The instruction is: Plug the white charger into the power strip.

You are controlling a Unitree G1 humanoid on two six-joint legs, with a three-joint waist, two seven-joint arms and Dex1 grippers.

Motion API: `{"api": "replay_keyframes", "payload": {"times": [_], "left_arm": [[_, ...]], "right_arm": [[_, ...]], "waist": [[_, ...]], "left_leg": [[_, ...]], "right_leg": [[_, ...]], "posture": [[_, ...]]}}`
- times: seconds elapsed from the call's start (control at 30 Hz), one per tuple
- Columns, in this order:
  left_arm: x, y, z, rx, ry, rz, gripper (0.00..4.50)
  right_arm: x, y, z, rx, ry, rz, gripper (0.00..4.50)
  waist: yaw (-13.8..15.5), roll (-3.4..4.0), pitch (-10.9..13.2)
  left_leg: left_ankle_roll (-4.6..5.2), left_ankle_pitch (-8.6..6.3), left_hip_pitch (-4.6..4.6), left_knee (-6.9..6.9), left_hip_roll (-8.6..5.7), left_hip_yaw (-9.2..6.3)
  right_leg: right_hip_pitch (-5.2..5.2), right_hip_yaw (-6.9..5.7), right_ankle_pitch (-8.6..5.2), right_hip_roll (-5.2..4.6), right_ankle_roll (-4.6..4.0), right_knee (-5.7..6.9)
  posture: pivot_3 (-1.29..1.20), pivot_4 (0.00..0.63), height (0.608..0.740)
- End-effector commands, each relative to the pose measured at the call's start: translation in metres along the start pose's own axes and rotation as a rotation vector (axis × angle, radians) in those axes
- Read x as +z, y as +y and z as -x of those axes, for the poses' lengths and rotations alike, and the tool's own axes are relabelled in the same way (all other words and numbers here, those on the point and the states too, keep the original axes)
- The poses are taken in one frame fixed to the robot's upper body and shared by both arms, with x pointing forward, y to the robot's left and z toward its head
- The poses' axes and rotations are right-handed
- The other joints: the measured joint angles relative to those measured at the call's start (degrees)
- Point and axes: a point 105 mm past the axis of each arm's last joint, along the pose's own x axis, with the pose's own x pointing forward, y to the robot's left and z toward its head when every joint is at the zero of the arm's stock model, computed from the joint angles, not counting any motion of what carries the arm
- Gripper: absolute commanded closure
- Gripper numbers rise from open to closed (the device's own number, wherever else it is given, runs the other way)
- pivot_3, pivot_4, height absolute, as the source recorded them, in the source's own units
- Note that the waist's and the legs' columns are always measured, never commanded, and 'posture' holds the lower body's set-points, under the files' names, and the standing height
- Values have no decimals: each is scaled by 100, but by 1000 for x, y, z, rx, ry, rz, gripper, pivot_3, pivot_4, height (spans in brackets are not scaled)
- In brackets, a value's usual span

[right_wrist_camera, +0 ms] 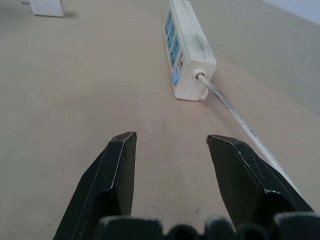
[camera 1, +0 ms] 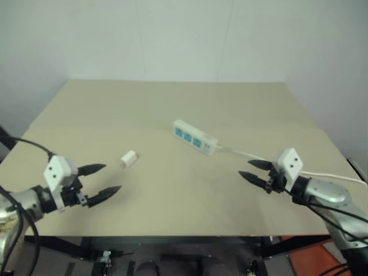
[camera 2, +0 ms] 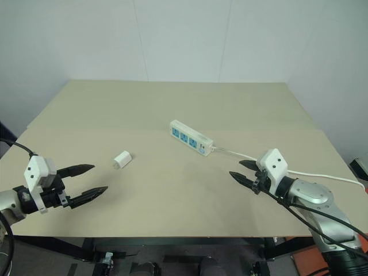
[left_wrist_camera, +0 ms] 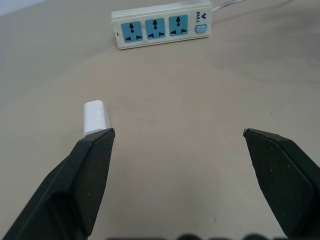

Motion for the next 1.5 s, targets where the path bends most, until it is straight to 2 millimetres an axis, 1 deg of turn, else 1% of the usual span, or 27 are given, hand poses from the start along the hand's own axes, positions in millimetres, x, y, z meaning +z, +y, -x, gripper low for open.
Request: {"api": "replay_keyframes", "payload": {"times": [0.03, 0.23, 0.3, 0.33, 0.4, 0.57, 0.67, 0.73, 0.83, 0.9, 1.0, 1.07, 1.13, 1.23, 1.27, 1.33, 1.4, 1.43, 1.5], "left_arm": [[15, 3, 1, 2, -48, -31, 0], [14, 3, 1, -2, -47, -34, 0], [14, 2, -1, -4, -49, -33, 0], [15, 1, -2, -10, -52, -32, 0], [16, -1, -4, -21, -59, -33, 0], [18, -3, -9, -38, -76, -31, 0], [18, -6, -12, -47, -80, -30, 0], [19, -7, -13, -49, -86, -28, 0], [19, -9, -15, -54, -91, -27, 0], [19, -8, -16, -55, -94, -27, 0], [20, -7, -16, -53, -98, -28, 0], [20, -7, -16, -52, -99, -29, 0], [21, -7, -16, -51, -100, -30, 0], [21, -7, -16, -53, -101, -32, 0], [22, -7, -16, -54, -101, -33, 0], [23, -7, -16, -57, -102, -36, 0], [24, -6, -18, -60, -103, -38, 0], [24, -6, -18, -62, -103, -40, 0], [25, -6, -18, -67, -102, -42, 0]], "right_arm": [[18, -5, 3, -15, -46, 48, 1770], [16, -4, 3, -24, -50, 50, 1770], [17, -5, -2, -46, -58, 75, 1770], [18, -7, -8, -81, -57, 116, 1770], [19, -15, -24, -171, -58, 151, 1770], [17, -35, -57, -327, -12, 231, 1770], [13, -39, -75, -333, 23, 253, 1770], [6, -44, -85, -345, 55, 269, 1770], [-6, -41, -103, -297, 111, 319, 1770], [-11, -40, -110, -282, 130, 335, 1770], [-14, -41, -117, -271, 135, 324, 2354], [-14, -42, -119, -271, 125, 320, 2986], [-10, -42, -119, -271, 100, 317, 3662], [-2, -42, -117, -275, 47, 319, 4393], [2, -41, -115, -269, 22, 309, 4493], [8, -38, -113, -241, -24, 249, 4493], [25, -32, -109, -175, -123, -10, 4493], [34, -28, -106, -133, -169, -109, 4493], [44, -20, -96, -47, -212, -243, 4493]], "waist": [[0, 0, 0], [-6, 0, 0], [-7, 0, 0], [-15, 0, 0], [-40, 0, 0], [-22, 1, -1], [-9, 1, -1], [-5, 1, -1], [-16, 2, -1], [-20, 2, -1], [-28, 2, -1], [-31, 2, -1], [-39, 1, -1], [-54, 2, 0], [-61, 2, 0], [-64, 2, 0], [-70, 2, 0], [-84, 2, 0], [-95, 4, 0]], "left_leg": [[0, 0, 0, 0, 0, 0], [0, 0, -2, 0, 0, 0], [0, 0, -1, 0, 0, 1], [0, 0, 0, 0, 1, 1], [0, 0, 1, 0, 1, 2], [-1, 1, 2, 1, 1, 2], [-1, 1, -5, 1, 0, 3], [-1, 1, -12, 0, -1, 2], [-1, 1, -18, -3, -2, 2], [-1, 1, -20, -4, -2, 2], [-1, 1, -17, -4, -2, 0], [-1, 1, -16, -3, -2, -1], [-1, 1, -10, -2, -2, -1], [-1, 1, -11, -3, -1, -1], [-1, 1, -11, -3, -1, -1], [-1, 1, -12, -3, -1, -1], [-1, 1, -13, -4, -1, -1], [-1, 1, -14, -4, 0, -3], [0, 1, -15, -4, 3, -5]], "right_leg": [[0, -1, 0, 0, 0, 0], [-1, 0, 0, 0, 0, -1], [-1, 0, 0, 0, 0, 0], [-1, -1, 0, 1, 0, 0], [-4, 0, 1, 1, 2, 2], [-8, 1, 14, 3, 3, 3], [-11, 1, 15, 2, -1, 1], [-12, 1, 22, 0, -15, -1], [-15, 0, 31, -1, -33, -3], [-17, -1, 32, -1, -34, -3], [-16, -1, 32, -1, -36, -1], [-15, -2, 33, -1, -36, 0], [-10, -1, 32, 0, -35, 0], [-13, -1, 32, 1, -35, 2], [-14, -1, 32, 1, -35, 2], [-14, -1, 32, 1, -35, 1], [-13, -1, 32, 1, -35, 2], [-13, -2, 32, 2, -35, 1], [-13, -3, 33, 4, -36, 6]], "posture": [[0, 150, 740], [0, 150, 740], [0, 150, 740], [0, 150, 740], [0, 150, 740], [0, 150, 740], [0, 150, 740], [0, 150, 740], [0, 150, 740], [0, 150, 740], [0, 150, 740], [0, 150, 740], [0, 150, 740], [0, 150, 740], [0, 150, 740], [0, 150, 740], [0, 150, 740], [0, 150, 740], [0, 150, 740]]}}
